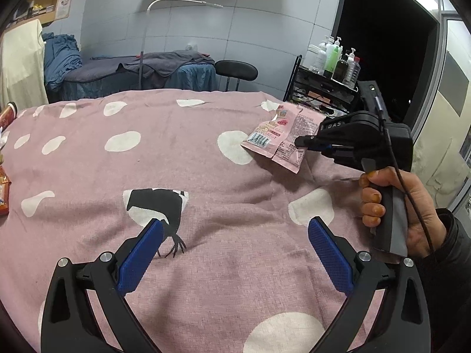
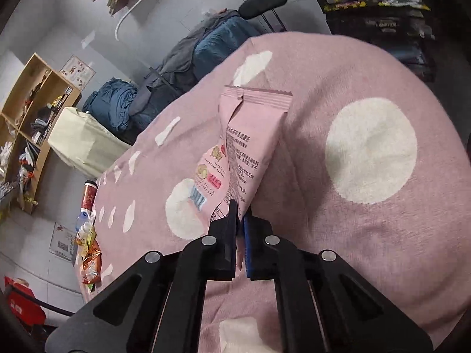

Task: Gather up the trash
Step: 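Carry the pink snack bag to the brown bin and open the right tool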

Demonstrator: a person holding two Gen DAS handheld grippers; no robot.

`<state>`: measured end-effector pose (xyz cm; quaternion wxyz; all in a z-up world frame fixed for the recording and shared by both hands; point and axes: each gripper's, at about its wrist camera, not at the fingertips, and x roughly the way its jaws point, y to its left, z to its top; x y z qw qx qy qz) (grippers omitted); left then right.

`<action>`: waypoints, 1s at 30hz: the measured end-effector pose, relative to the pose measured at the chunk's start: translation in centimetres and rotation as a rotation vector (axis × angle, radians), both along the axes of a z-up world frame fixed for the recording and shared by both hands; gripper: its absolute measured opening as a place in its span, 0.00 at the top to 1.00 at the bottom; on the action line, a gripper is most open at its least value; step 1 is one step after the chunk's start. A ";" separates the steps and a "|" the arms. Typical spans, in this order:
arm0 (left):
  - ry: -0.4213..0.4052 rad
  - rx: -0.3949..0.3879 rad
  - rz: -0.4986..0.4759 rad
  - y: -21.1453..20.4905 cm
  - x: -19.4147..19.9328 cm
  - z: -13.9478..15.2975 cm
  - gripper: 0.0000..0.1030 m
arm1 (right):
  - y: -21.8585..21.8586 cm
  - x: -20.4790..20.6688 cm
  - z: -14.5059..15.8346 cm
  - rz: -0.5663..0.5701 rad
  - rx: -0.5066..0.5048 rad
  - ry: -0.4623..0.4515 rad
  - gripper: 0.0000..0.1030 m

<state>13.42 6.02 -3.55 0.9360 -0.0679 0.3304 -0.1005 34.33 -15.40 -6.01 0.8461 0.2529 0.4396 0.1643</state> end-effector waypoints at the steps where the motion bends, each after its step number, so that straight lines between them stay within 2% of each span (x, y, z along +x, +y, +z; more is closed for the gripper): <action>1: -0.001 -0.003 -0.002 -0.2 -0.1 0.1 0.05 | -0.3 -0.8 0.9 0.007 0.001 -0.033 0.95; 7: -0.012 -0.008 -0.033 -1.8 -0.1 0.5 0.05 | -2.0 -5.4 4.9 0.020 -0.071 -0.180 0.95; 12: -0.028 0.005 -0.089 -4.5 -0.4 1.2 0.05 | -4.7 -8.9 6.6 -0.001 -0.136 -0.239 0.95; 20: -0.053 0.021 -0.207 -10.0 -0.9 2.0 0.05 | -12.4 -15.4 7.6 -0.165 -0.242 -0.298 0.95; 24: -0.067 0.036 -0.268 -12.9 -1.4 2.3 0.05 | -15.8 -17.8 7.4 -0.241 -0.306 -0.298 0.95; 27: -0.073 0.045 -0.314 -15.0 -1.6 2.5 0.05 | -19.0 -19.0 6.3 -0.296 -0.365 -0.256 0.95; 30: -0.072 0.050 -0.353 -16.9 -1.9 2.4 0.05 | -21.0 -19.6 5.1 -0.322 -0.382 -0.213 0.95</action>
